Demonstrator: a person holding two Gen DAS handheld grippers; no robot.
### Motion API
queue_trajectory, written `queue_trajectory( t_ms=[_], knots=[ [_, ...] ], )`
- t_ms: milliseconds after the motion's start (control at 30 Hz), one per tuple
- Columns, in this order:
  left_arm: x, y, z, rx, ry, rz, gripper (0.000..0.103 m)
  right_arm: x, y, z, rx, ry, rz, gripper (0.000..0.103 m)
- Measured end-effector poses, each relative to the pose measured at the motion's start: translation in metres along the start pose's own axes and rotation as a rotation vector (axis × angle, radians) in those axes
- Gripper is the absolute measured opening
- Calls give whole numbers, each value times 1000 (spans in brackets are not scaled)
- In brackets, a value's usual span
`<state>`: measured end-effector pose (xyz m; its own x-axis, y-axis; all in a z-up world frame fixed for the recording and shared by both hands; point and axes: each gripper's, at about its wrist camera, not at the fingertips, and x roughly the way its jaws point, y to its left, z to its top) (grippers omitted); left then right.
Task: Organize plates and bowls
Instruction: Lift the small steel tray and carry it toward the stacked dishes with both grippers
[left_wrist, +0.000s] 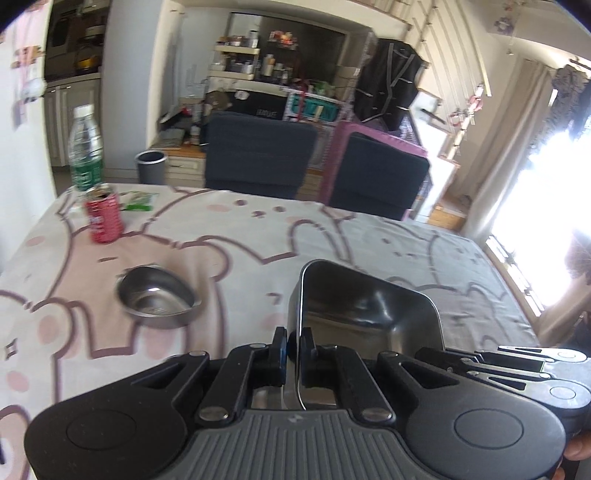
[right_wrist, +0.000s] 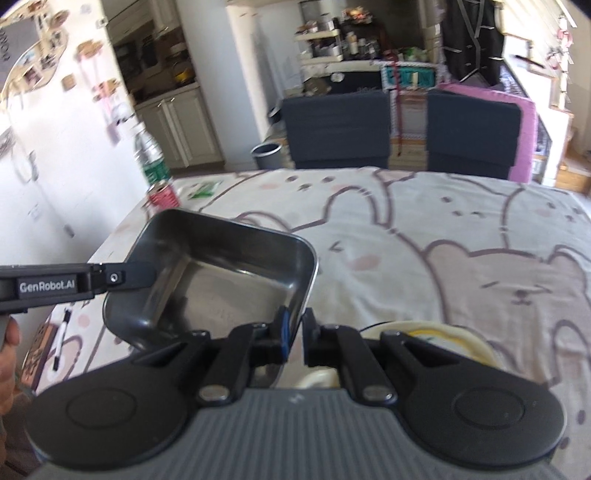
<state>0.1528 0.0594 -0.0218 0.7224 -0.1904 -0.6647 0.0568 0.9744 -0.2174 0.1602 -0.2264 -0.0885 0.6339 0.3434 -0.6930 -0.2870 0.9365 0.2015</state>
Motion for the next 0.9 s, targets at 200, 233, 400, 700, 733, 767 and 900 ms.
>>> queue_trajectory(
  t_ms=[200, 233, 400, 700, 733, 767, 900],
  knots=[
    [0, 35, -11, -16, 34, 69, 7, 31, 34, 3, -25, 73, 56, 9],
    [2, 41, -13, -16, 45, 78, 7, 36, 40, 4, -32, 83, 63, 9],
    [14, 63, -23, -12, 99, 124, 7, 58, 65, 7, -84, 117, 73, 9],
    [37, 80, -25, 9, 160, 168, 7, 84, 85, 10, -98, 160, 71, 11],
    [39, 79, -25, 18, 166, 172, 7, 86, 85, 10, -98, 163, 68, 11],
    [42, 79, -25, 24, 173, 176, 7, 87, 85, 10, -97, 166, 66, 11],
    [52, 78, -26, 46, 202, 186, 7, 90, 84, 9, -96, 183, 57, 12]
  ],
)
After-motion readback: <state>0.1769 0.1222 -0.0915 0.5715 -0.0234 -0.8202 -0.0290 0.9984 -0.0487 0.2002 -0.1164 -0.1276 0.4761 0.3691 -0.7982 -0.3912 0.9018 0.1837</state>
